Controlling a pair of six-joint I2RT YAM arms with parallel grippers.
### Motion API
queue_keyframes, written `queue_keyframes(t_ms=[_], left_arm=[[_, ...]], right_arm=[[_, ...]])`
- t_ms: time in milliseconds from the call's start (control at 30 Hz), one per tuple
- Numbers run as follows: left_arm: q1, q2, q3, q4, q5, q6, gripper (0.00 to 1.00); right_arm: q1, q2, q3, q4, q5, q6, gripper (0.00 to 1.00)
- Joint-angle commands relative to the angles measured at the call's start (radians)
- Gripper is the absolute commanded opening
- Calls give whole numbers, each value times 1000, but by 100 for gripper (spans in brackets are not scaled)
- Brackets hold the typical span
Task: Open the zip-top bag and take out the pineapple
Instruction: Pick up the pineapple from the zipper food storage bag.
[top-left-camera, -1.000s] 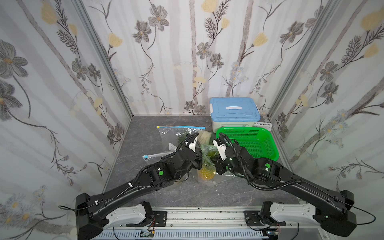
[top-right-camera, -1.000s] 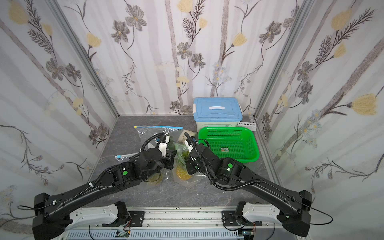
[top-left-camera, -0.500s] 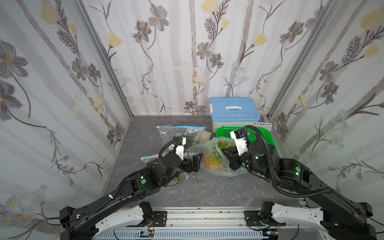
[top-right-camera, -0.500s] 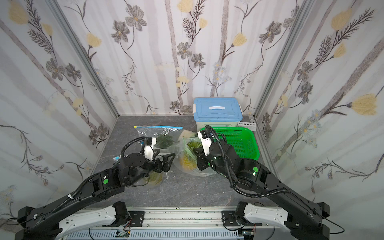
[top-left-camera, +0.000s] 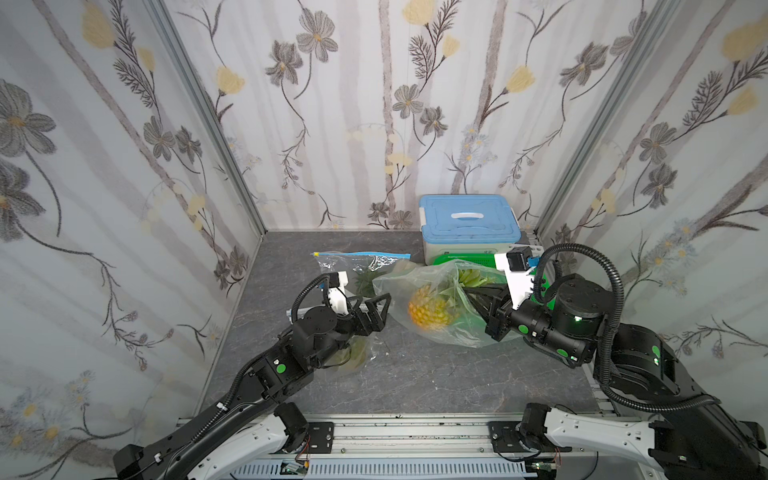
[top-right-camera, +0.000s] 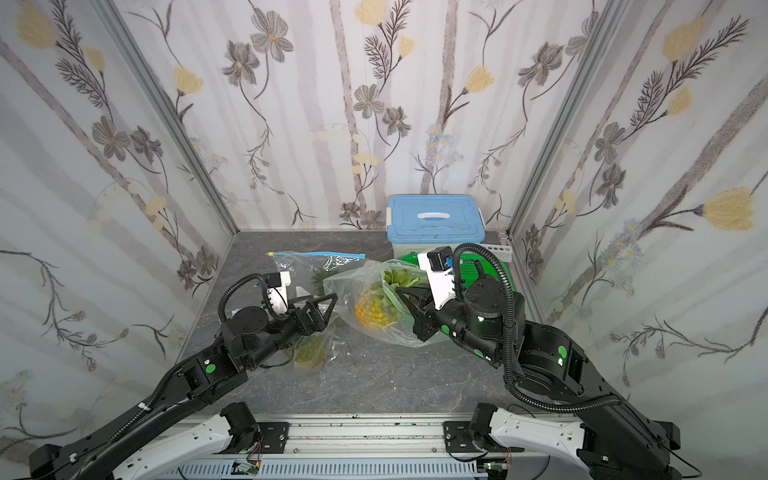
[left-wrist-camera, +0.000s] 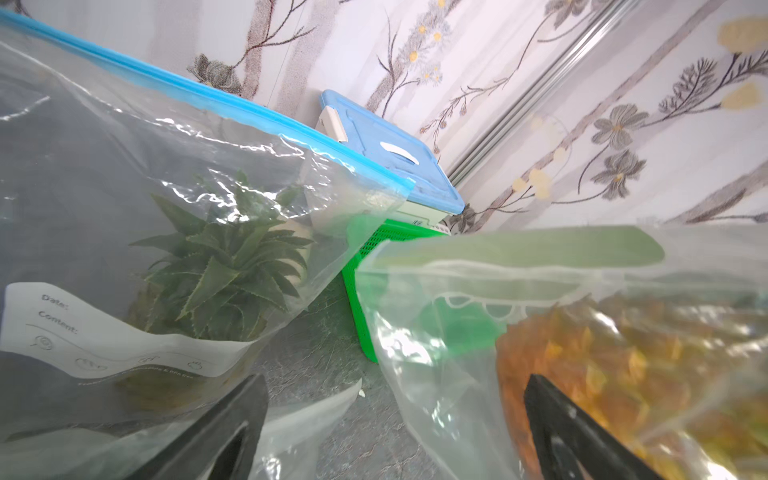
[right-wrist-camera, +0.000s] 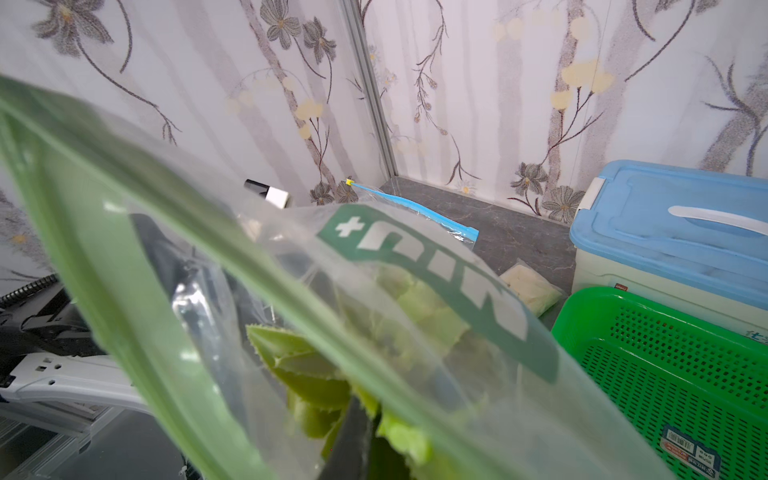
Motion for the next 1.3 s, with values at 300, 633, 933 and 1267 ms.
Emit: queue_keyframes(t_ms=[300,633,933,1267], left_arm=[[66,74,-34,375,190,-115,100],[71,125,-50,517,248,-150,47],[71,52,-89,452,80,-139,0],[71,-165,-203,260,-234,-197,0]], right_arm=[[0,-18,26,117,-94,-46,0],[0,8,69,116,-89,-64,0],[0,0,59,107,-31,-63,0],[0,-62,-2,168,36,-43,0]])
